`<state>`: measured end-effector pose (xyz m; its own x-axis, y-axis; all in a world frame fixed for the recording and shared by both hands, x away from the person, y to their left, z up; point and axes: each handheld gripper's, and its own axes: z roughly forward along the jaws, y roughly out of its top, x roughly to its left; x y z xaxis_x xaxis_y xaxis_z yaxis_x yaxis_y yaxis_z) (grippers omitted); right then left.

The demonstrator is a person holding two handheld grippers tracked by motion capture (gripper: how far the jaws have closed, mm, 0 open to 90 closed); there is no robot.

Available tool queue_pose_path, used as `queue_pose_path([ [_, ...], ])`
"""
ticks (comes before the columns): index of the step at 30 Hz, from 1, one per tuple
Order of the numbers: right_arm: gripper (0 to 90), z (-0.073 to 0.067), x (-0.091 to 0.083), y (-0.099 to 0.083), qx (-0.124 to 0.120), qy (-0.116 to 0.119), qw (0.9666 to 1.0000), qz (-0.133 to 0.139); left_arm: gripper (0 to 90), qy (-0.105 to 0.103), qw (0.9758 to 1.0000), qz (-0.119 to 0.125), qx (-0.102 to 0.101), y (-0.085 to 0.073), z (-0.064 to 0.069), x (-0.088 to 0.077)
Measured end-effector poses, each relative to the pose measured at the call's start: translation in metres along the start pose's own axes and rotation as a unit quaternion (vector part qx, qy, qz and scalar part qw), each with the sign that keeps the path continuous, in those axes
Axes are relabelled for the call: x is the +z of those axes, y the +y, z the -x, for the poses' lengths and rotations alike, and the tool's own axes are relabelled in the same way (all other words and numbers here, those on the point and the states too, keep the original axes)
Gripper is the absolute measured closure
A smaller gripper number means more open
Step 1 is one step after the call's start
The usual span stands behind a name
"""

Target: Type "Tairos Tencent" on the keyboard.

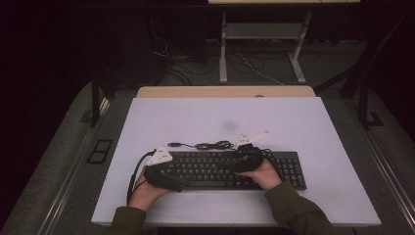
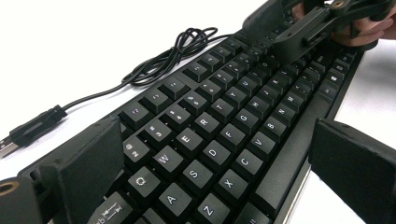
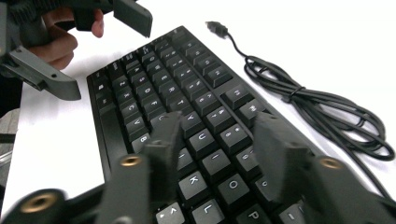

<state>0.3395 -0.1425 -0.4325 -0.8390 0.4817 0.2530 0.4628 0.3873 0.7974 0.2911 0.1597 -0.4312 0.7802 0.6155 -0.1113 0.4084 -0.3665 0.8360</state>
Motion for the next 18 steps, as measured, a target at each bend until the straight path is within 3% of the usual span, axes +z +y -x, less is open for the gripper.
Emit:
queue_pose_path([
  [7,30.6,0.005,-0.005,0.001,0.016,0.0,0.9996,0.024,10.3,0.006,1.0,0.007,0.001,0.004,-0.001,-0.002],
  [18,22.8,0.003,-0.005,0.001,0.011,-0.008,0.9992,0.037,26.2,-0.003,0.9999,0.016,0.006,0.017,-0.001,0.0],
])
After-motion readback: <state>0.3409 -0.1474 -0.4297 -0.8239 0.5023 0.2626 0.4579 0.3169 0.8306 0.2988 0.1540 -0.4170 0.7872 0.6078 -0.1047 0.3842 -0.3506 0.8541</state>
